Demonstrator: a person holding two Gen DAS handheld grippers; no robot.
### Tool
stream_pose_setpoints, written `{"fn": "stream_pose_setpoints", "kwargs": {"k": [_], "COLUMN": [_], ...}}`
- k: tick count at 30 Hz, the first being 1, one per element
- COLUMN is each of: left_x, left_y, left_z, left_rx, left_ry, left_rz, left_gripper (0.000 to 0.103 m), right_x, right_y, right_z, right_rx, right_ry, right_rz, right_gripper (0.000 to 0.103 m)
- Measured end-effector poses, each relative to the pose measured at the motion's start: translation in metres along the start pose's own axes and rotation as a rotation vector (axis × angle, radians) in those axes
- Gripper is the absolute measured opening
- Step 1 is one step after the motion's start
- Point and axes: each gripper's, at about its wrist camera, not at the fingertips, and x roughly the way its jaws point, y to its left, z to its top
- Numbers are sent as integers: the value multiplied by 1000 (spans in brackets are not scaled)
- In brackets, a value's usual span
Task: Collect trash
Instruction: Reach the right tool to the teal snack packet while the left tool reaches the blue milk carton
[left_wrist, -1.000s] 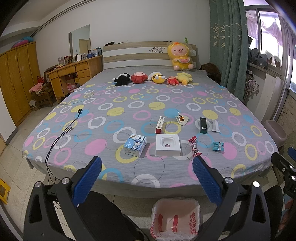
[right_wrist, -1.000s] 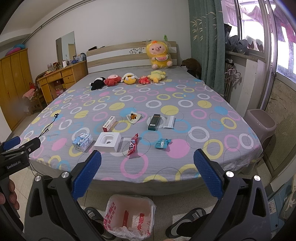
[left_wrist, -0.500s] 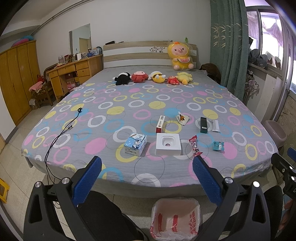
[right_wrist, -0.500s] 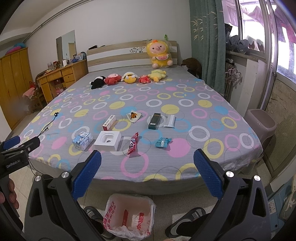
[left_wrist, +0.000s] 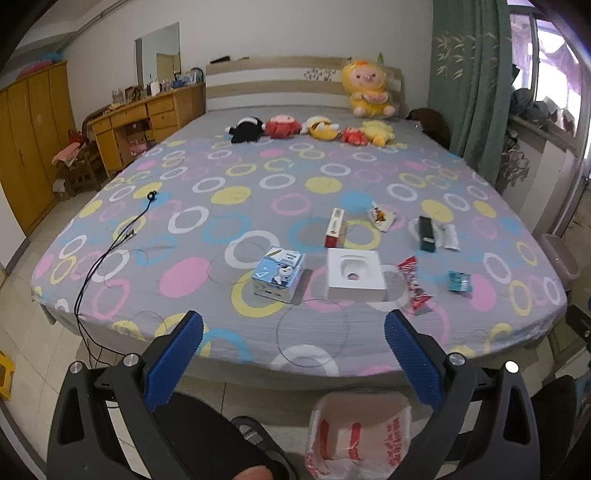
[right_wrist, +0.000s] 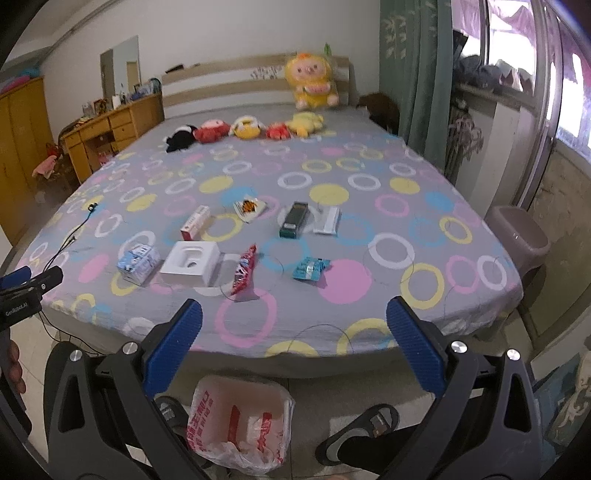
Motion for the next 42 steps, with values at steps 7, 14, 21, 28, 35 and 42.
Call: {"fn": "stream_pose_setpoints", "kwargs": {"k": [7, 14, 21, 28, 35, 42], "left_x": [62, 134, 206, 243, 261, 287], "left_y": [18, 18, 16, 18, 20, 22], "left_z": [23, 41, 43, 41, 40, 29], "left_rx": [16, 69, 116, 87, 108, 100], "left_ry": [64, 141, 239, 303, 322, 409], "left_rz": [14, -24, -33, -74, -20, -8], "left_gripper": [96, 96, 96, 96, 96, 96], "right_x": [56, 122, 209, 280, 317, 338], "right_y": [-13, -19, -27, -26, -27, -29], "right_z": [29, 67, 90, 77, 62, 52], "right_rx": [11, 14, 51, 104, 142, 155], "right_ry": [88, 168, 338, 503, 588, 644], "right_rz": [-19, -49, -65, -94, -114, -135], "right_gripper": [98, 98, 98, 98, 98, 98]}}
